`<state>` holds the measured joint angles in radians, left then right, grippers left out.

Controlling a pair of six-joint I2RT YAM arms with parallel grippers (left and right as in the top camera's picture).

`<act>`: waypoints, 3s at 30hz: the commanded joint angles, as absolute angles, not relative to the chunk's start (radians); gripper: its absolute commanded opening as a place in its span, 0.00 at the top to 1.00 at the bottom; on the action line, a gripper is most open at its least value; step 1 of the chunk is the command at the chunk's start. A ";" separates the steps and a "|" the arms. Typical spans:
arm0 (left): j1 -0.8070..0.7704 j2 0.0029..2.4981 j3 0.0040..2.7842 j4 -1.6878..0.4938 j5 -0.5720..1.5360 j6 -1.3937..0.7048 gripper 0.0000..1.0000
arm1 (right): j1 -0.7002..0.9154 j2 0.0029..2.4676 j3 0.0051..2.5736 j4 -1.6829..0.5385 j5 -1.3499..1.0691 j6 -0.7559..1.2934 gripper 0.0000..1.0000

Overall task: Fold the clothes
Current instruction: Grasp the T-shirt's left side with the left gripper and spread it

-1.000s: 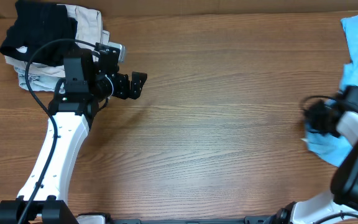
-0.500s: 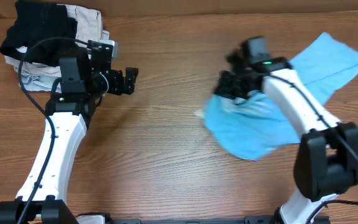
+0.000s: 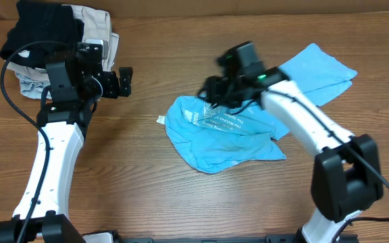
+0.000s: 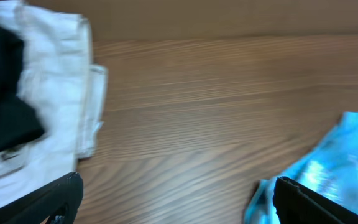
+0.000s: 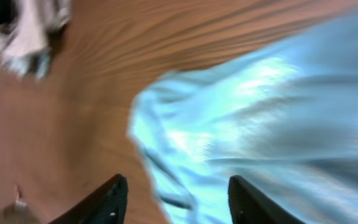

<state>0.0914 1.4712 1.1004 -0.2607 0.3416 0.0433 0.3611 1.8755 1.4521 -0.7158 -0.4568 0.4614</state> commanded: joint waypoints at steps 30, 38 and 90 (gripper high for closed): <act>-0.316 1.842 1.131 -0.574 0.144 0.081 0.20 | -0.106 1.846 1.502 -0.950 -0.375 0.284 0.36; -0.316 1.909 1.131 -0.414 0.115 0.081 0.23 | -0.106 1.846 1.497 -0.942 -0.368 0.284 0.35; -0.494 1.904 1.466 -0.914 0.196 0.252 0.13 | -0.106 1.846 1.497 -0.927 -0.289 0.283 0.29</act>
<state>-0.4976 1.9026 1.5120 -0.9092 0.1848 0.2466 -0.1085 1.8748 1.4975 -0.9245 -0.2989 0.2874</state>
